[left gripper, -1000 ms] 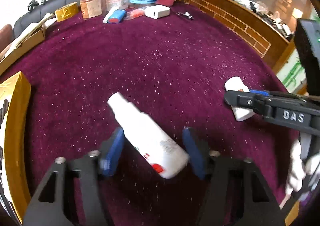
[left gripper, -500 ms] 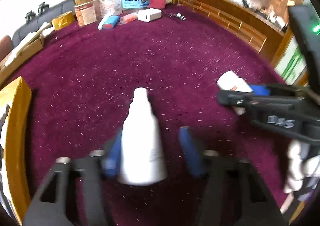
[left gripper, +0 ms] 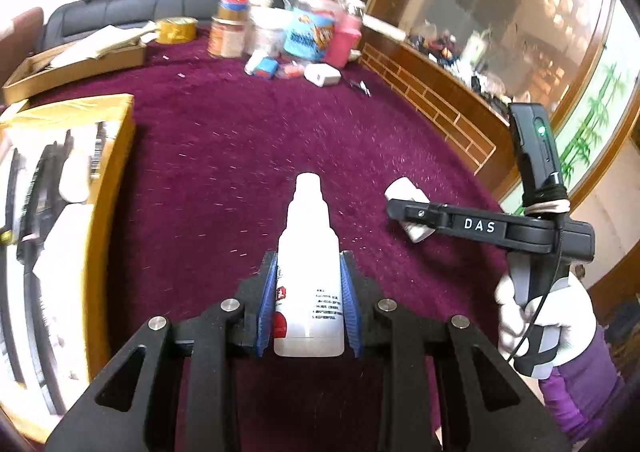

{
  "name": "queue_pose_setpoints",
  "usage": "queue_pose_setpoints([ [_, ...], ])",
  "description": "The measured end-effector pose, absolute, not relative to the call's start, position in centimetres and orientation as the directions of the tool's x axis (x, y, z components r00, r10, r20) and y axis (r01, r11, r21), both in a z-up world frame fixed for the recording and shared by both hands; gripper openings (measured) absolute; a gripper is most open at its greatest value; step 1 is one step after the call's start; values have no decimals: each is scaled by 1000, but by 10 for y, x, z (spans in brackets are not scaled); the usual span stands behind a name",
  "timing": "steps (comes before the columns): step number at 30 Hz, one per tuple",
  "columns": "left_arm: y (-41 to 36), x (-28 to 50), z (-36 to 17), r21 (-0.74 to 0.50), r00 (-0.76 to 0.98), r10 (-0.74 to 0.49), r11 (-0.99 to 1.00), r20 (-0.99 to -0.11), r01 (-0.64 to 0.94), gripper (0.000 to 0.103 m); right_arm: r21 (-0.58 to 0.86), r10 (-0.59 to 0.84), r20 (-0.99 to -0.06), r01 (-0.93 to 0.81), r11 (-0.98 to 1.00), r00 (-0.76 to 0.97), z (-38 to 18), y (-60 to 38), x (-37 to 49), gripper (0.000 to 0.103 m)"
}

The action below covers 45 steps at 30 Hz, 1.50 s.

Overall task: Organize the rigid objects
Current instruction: 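Carry both bottles over the tray and open both grippers to release them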

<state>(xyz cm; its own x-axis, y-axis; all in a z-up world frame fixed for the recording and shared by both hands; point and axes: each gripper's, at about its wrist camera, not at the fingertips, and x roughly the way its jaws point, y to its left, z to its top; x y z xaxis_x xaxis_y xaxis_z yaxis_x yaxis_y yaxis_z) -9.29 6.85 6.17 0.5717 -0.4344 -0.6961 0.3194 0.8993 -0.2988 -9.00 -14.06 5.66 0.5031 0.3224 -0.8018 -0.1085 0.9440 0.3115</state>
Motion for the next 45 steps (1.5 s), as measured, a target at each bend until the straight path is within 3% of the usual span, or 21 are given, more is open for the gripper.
queue_pose_setpoints([
  [10, 161, -119, 76, -337, 678, -339, 931, -652, 141, 27, 347, 450, -770, -294, 890, 452, 81, -51, -100, 31],
  [26, 252, -138, 58, -120, 747, 28, 982, -664, -143, 27, 334, 541, -781, -523, 784, 311, 82, 104, -97, 31],
  [34, 269, -140, 47, -79, 729, 75, 981, -680, -175, 27, 325, 540, -794, -555, 766, 279, 80, 146, -96, 31],
  [45, 279, -134, 34, -109, 709, 47, 979, -703, -172, 27, 317, 526, -812, -565, 762, 252, 72, 177, -83, 31],
])
